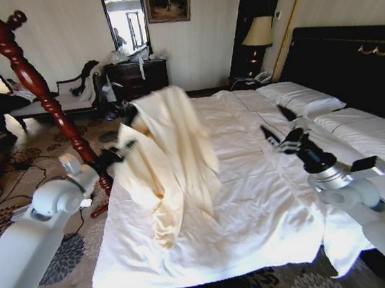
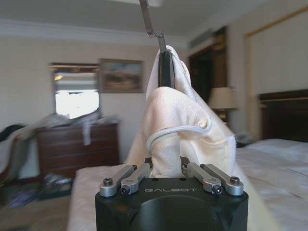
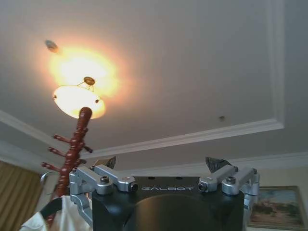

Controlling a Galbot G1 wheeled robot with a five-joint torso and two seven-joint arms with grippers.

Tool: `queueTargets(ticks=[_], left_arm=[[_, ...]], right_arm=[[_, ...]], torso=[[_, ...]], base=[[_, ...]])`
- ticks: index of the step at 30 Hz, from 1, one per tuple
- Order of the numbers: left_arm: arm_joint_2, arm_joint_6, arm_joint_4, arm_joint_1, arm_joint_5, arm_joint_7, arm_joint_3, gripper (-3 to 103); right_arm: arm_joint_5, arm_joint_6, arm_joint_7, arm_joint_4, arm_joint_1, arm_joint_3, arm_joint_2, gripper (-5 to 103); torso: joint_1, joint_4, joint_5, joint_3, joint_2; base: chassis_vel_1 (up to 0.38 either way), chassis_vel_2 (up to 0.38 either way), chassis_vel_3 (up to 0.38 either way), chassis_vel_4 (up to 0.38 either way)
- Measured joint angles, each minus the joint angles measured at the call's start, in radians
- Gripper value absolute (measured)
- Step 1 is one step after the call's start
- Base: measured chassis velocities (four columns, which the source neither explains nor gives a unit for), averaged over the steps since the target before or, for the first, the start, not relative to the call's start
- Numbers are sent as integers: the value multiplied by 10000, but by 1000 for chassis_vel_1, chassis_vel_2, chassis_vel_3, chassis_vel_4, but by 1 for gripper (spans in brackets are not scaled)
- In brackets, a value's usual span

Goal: Pick up the clothes from the bed and hang them on the clothes hanger.

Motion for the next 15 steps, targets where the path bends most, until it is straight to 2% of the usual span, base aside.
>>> queueTargets(ticks=[2,4,6,8,9,10,12,14,15], left_arm=[[-216,231,356,-257,-165,-785,-89,18],[-234,273,437,-312,-198,-970,-124,18],[-111,431,818,-670,-253,-1777,-165,18],[153,540,1115,-1093,-508,-2343,-17,18],[153,540,1115,-1093,-508,-2343,-17,18],[320,594,1234,-1275,-686,-2601,58,18],[871,715,1824,-2012,-1335,-3217,485,18],[1123,803,2239,-2520,-1742,-3401,794,18],[1419,890,2750,-3251,-2239,-3439,1313,18]], right_arm=[[-189,-4,115,22,-219,310,355,100],[-230,-4,162,3,-232,336,386,100],[-384,-4,389,-142,-232,324,463,100],[-513,-4,533,-253,-212,194,471,100],[-513,-4,533,-253,-212,194,471,100],[-575,-3,579,-314,-178,81,458,100],[-669,-2,687,-377,-256,-40,330,100],[-700,0,749,-373,-370,13,233,100],[-749,12,825,-372,-469,96,116,100]], torso=[[0,-3,-5,0,0],[0,-3,-7,1,0],[0,8,-6,1,0],[0,1,-5,0,0],[0,1,-5,0,0],[0,-1,-6,0,0],[0,9,1,0,0],[0,6,-5,0,0],[0,2,-9,0,0]], base=[[0,0,0,0],[0,0,0,0],[0,0,0,0],[0,0,0,0],[0,0,0,0],[0,0,0,0],[0,0,0,0],[0,0,0,0],[0,0,0,0]])
